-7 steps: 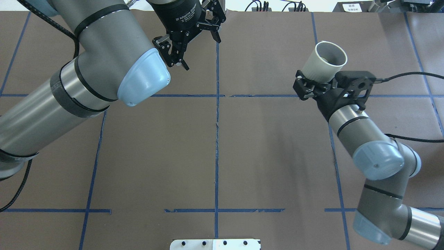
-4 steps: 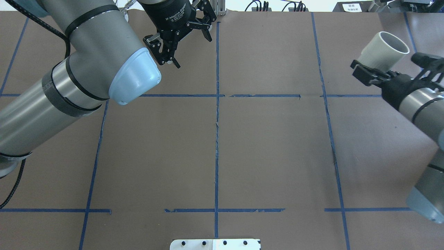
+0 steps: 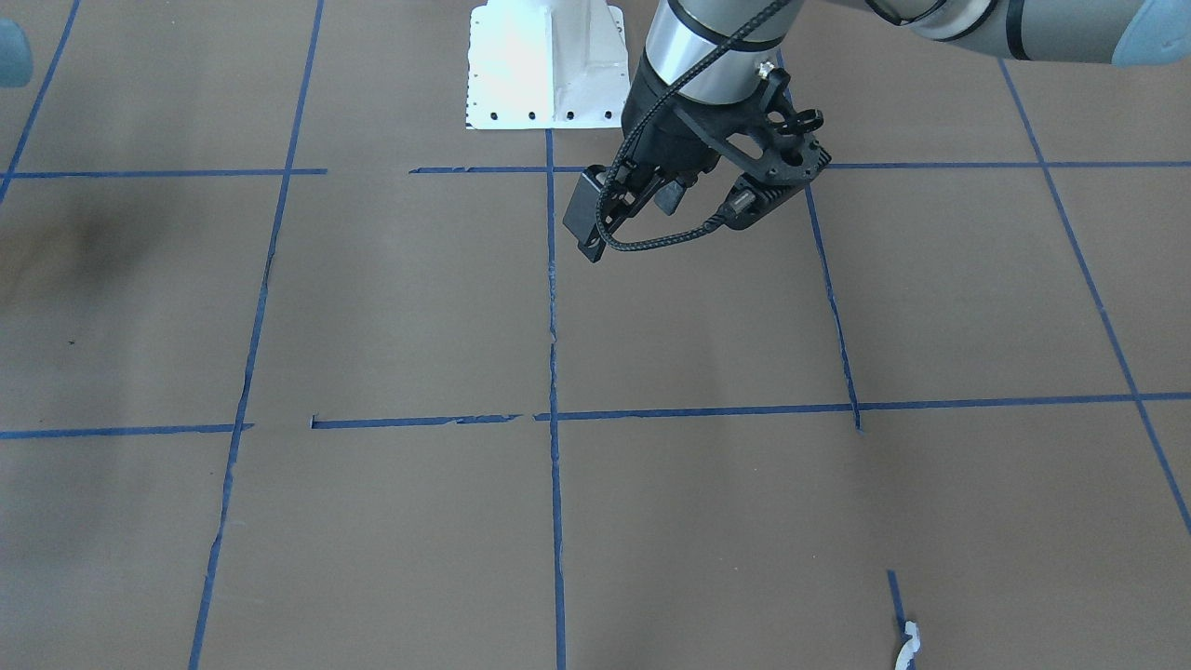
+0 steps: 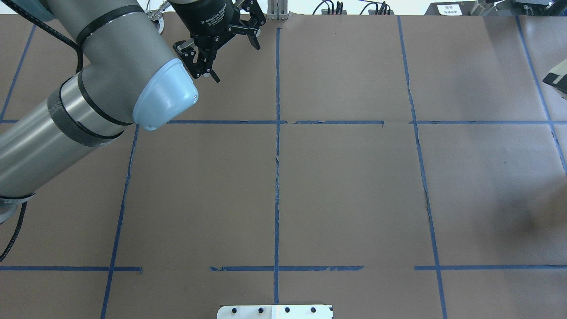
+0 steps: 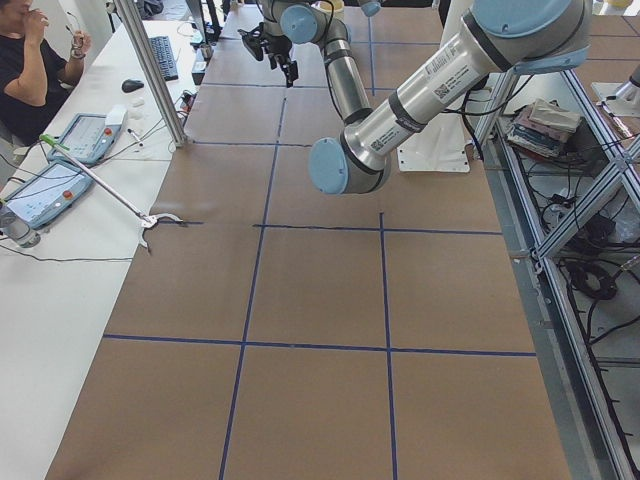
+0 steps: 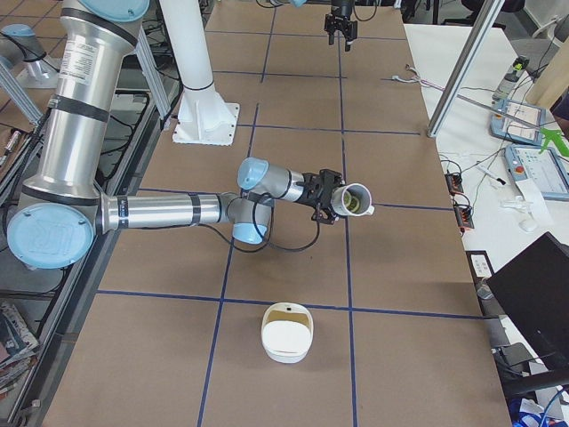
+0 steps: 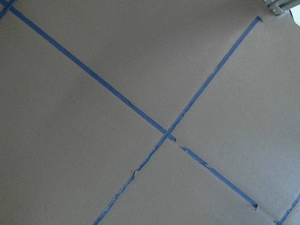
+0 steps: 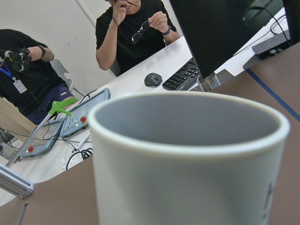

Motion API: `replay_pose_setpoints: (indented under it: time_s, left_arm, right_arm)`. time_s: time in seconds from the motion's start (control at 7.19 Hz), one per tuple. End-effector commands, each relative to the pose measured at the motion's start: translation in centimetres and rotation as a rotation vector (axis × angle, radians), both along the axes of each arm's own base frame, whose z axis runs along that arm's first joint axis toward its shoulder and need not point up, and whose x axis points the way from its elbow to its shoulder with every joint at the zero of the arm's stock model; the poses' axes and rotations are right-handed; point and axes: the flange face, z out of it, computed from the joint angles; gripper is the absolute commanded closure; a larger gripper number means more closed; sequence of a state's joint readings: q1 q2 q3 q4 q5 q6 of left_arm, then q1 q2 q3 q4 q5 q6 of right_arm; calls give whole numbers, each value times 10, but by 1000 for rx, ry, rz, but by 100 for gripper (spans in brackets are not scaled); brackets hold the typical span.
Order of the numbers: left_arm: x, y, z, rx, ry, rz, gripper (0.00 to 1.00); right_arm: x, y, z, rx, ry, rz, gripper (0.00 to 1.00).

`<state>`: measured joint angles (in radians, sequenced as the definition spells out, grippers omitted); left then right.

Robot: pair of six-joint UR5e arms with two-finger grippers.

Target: Left arm hands cup to right arm to dump lemon

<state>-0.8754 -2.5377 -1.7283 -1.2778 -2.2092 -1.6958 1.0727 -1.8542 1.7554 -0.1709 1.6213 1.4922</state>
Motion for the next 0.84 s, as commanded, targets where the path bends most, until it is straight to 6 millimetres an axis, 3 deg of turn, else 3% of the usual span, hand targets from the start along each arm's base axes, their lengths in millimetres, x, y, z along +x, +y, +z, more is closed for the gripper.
replay_pose_setpoints:
  time_s: [0.0, 0.14, 0.28, 0.42, 0.7]
  left_arm:
    - [-2, -2, 1, 1, -3, -6, 0]
    - [-1, -1, 1, 1, -3, -4, 0]
    - [-1, -1, 1, 1, -3, -4, 0]
    - [-1, -1, -1, 2, -1, -5, 0]
    - [-1, -1, 1, 2, -2, -4, 0]
  right_arm:
    - [39, 45, 81, -52, -225, 29, 98]
    - [50, 61, 110, -59, -261, 46, 97]
    - [61, 71, 119, -119, -379, 92, 97]
    - [74, 96, 135, -158, -522, 121, 97]
    - [83, 109, 154, -257, -729, 177, 97]
